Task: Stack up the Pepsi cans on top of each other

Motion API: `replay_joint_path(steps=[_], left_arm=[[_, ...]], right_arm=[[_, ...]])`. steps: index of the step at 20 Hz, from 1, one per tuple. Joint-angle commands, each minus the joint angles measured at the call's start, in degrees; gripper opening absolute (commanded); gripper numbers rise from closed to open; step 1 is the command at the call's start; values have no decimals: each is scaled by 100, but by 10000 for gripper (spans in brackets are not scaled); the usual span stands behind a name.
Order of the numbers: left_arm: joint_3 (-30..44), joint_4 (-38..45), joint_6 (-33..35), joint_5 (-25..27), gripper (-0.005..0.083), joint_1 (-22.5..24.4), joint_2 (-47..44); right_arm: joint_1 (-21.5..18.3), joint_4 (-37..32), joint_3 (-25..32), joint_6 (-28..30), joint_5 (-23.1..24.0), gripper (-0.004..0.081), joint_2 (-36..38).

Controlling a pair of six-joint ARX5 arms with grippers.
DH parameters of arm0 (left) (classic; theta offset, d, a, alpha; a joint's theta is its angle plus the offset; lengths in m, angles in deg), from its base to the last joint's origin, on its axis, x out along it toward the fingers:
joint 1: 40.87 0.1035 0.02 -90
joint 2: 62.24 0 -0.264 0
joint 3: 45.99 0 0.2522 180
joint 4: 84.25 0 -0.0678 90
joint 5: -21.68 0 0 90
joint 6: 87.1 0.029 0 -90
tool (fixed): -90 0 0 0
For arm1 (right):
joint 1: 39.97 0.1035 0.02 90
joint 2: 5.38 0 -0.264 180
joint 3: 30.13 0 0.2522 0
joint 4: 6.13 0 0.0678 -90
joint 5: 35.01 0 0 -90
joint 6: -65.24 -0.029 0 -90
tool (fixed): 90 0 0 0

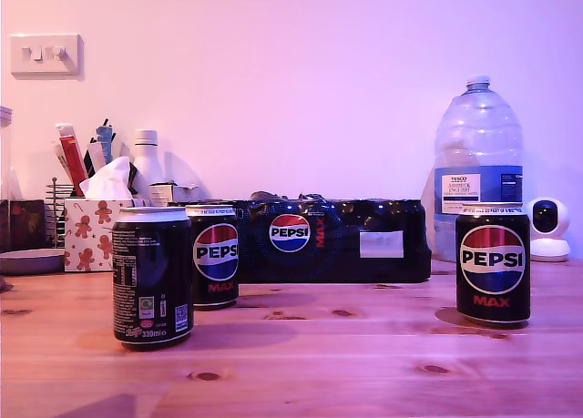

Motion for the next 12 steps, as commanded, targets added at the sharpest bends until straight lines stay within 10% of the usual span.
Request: replay_joint_path(steps=[1,8,12], left_arm=[[55,378,-164,-417,-24,-380,-4],[55,372,-302,-424,-22,-382,-4],[55,588,-782,-424,293,-393,-4]], right_arm=[[369,-1038,31,-776,-275,-13,-20],[369,-1029,31,-802,-280,-7,-20],[372,-1235,31,-1716,-297,332,-20]])
